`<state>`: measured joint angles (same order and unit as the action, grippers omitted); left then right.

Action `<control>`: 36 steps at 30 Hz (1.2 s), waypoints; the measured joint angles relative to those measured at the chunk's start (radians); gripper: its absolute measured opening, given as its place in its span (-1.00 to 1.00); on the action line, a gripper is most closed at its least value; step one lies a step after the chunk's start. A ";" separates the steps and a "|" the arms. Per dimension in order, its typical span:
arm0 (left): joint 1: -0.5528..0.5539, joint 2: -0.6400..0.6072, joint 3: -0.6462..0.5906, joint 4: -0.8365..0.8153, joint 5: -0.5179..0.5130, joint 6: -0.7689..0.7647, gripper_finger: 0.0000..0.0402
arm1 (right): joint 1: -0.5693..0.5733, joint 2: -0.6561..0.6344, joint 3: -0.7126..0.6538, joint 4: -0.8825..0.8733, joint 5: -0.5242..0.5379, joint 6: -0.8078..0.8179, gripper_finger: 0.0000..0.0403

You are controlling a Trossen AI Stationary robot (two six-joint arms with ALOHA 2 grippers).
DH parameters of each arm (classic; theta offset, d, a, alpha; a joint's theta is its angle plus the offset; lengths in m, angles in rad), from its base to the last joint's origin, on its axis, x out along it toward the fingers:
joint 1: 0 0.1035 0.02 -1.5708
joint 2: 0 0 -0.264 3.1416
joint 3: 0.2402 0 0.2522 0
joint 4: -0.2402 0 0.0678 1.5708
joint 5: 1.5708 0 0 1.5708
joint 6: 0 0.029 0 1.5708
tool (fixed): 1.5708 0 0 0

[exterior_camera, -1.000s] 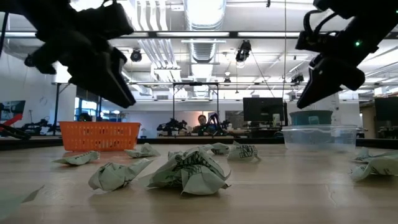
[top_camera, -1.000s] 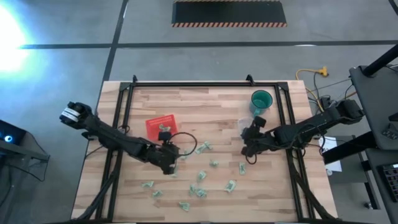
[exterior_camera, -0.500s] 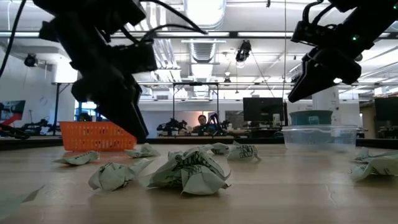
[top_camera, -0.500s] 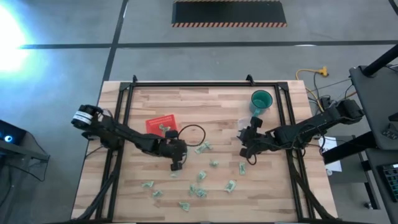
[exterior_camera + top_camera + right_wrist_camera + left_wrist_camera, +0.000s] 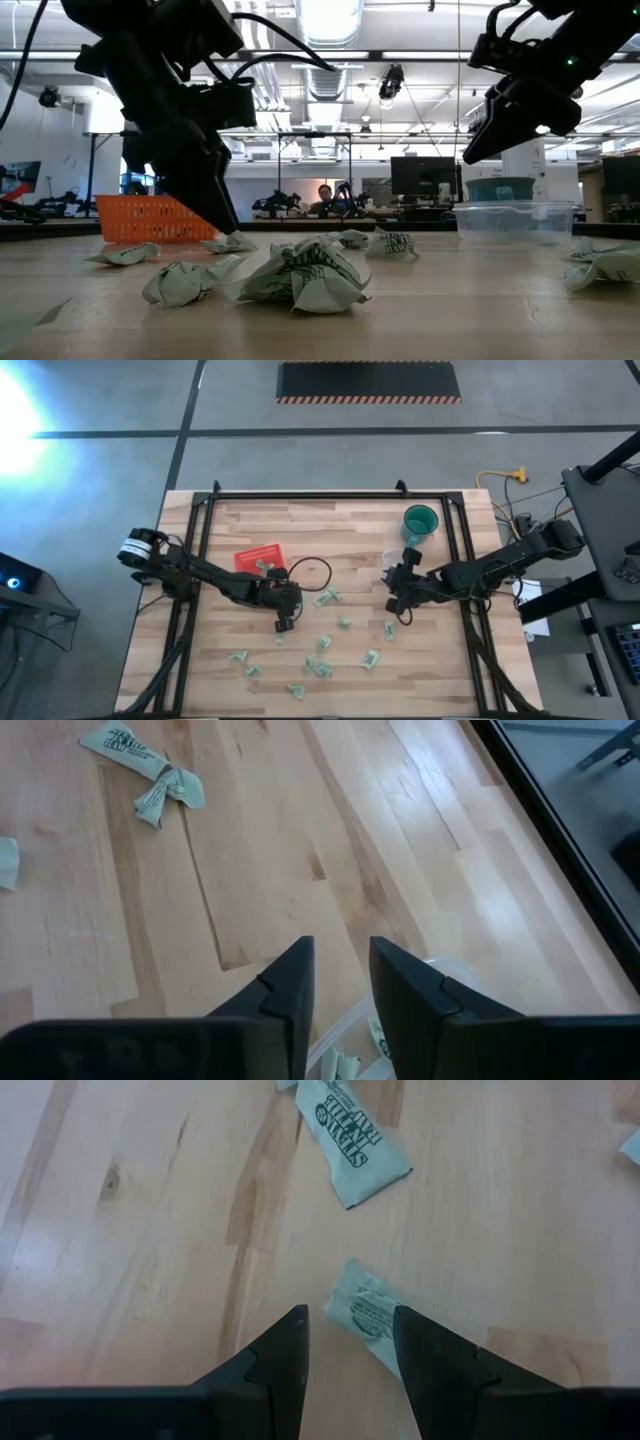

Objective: Pick and place items into bin
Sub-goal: Put the stevia packet into the orange bin

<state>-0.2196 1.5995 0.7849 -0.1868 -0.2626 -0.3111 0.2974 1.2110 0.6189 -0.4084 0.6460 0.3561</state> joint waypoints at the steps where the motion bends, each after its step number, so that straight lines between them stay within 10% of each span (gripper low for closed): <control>1: 0.001 0.007 0.000 0.003 0.000 0.000 -0.35 | 0.000 0.000 0.000 0.000 0.000 0.000 -0.57; 18: 0.030 0.066 0.004 0.055 0.069 0.042 -0.36 | 0.000 0.001 0.000 0.002 -0.001 -0.001 -0.57; 29: 0.030 0.055 0.003 0.044 0.071 0.112 -0.96 | 0.000 0.001 0.000 0.002 0.000 -0.001 -0.66; 36: 0.030 0.052 0.003 0.046 0.065 0.145 -0.99 | 0.000 0.001 0.000 0.002 0.000 -0.001 -0.66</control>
<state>-0.1898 1.6520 0.7879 -0.1409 -0.1978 -0.1660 0.2970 1.2118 0.6189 -0.4065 0.6456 0.3553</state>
